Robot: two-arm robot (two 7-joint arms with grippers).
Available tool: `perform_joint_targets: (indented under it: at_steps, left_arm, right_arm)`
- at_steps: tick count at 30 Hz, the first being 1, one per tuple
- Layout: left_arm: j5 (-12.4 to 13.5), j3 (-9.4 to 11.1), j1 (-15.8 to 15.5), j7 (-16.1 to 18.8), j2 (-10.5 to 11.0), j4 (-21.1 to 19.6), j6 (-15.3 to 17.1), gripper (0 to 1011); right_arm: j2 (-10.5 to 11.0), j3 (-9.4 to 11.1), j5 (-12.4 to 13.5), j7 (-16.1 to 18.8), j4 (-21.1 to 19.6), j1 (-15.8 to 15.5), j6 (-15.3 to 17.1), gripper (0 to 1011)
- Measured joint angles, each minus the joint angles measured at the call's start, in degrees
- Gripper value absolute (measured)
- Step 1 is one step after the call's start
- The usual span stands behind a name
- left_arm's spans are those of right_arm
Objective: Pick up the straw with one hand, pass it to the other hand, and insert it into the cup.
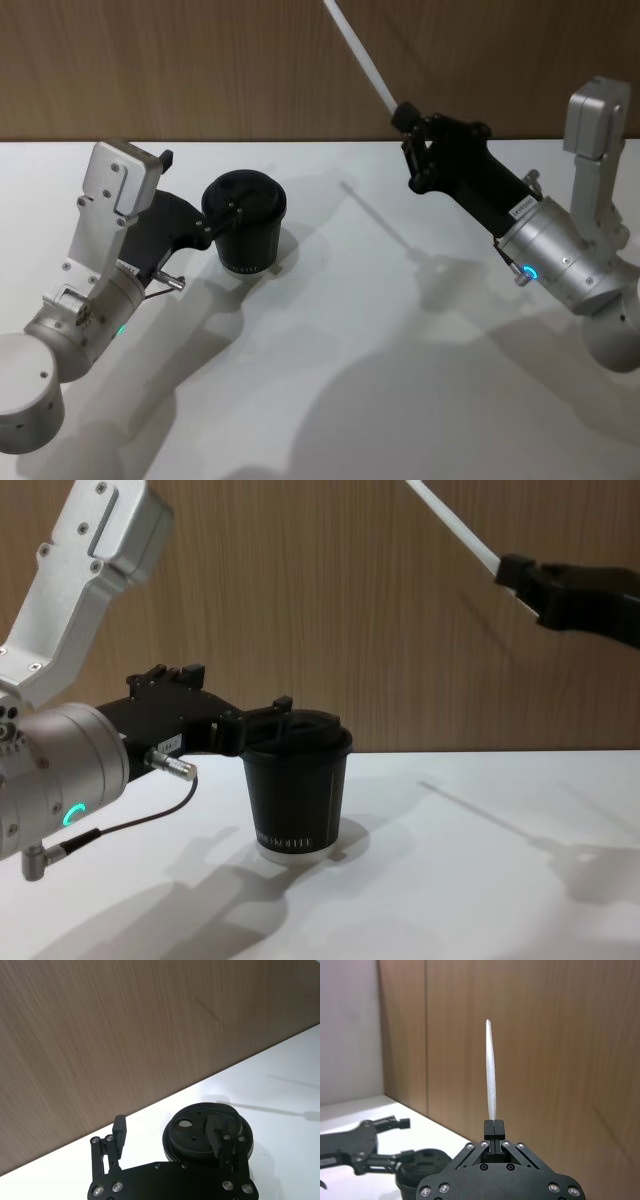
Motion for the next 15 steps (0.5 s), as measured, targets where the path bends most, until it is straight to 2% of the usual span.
perform_joint_targets:
  at_steps: [4, 8, 9, 15]
  left_arm:
    - [0.00, 0.00, 0.00, 0.00, 0.00, 0.00, 0.00, 1000]
    - [0.00, 0.00, 0.00, 0.00, 0.00, 0.00, 0.00, 999]
    - [0.00, 0.00, 0.00, 0.00, 0.00, 0.00, 0.00, 1000]
    - [0.00, -0.01, 0.00, 0.00, 0.00, 0.00, 0.00, 1000]
  right_arm:
    - [0.05, -0.61, 2.60, 3.85, 1.43, 1.70, -1.13, 0]
    - [0.05, -1.14, 4.21, 6.22, 2.37, 2.80, -1.62, 0]
    - [0.01, -1.51, 5.51, 8.10, 2.92, 3.50, -1.87, 0]
    - [-0.16, -2.32, 7.90, 11.25, 3.82, 4.84, -2.15, 0]
